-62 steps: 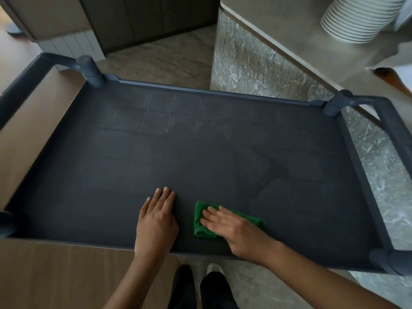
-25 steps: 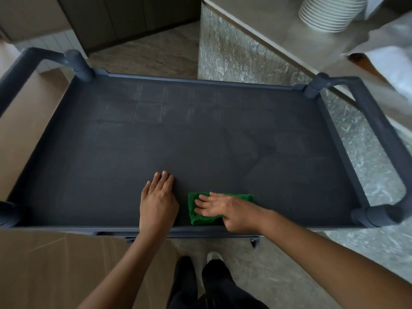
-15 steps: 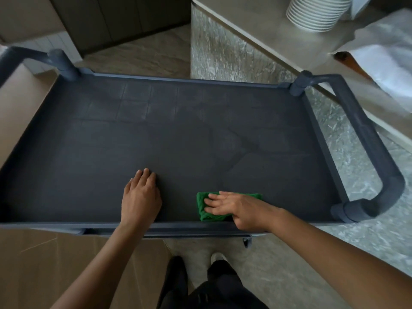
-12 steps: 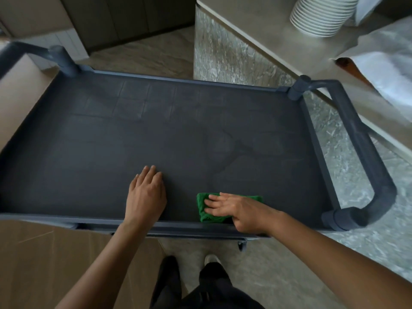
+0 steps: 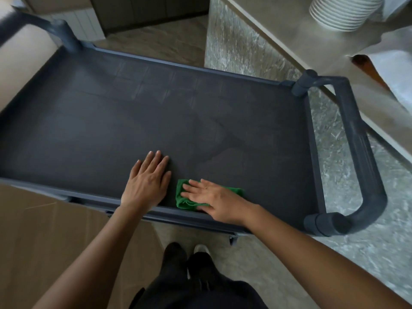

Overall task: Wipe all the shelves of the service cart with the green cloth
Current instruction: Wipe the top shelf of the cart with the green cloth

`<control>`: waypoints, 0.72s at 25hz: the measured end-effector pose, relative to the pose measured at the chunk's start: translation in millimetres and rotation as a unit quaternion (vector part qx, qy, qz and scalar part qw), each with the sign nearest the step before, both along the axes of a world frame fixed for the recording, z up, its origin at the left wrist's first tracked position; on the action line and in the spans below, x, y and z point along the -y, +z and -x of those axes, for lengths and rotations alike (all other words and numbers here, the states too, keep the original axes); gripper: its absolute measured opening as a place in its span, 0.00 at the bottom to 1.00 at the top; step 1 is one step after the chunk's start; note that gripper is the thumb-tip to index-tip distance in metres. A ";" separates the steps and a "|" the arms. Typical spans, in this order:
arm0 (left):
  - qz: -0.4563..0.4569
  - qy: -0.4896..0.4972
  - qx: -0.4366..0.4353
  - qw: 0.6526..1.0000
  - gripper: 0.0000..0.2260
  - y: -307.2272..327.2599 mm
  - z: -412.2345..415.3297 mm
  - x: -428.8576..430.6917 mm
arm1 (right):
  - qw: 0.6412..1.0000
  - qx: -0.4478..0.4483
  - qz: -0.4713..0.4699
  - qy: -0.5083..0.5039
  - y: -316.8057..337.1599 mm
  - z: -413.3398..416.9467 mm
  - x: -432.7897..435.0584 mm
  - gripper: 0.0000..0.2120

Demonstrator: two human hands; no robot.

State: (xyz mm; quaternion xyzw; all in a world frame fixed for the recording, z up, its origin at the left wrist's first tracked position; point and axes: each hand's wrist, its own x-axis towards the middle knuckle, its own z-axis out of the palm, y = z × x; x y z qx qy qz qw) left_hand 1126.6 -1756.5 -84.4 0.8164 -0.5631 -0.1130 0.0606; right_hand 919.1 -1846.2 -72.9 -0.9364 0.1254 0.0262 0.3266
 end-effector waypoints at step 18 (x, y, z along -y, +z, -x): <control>0.001 -0.011 0.006 1.000 0.25 3.6 -2.4 -3.5 | 0.970 -0.004 0.132 -0.203 -20.6 -108.1 154.4 0.25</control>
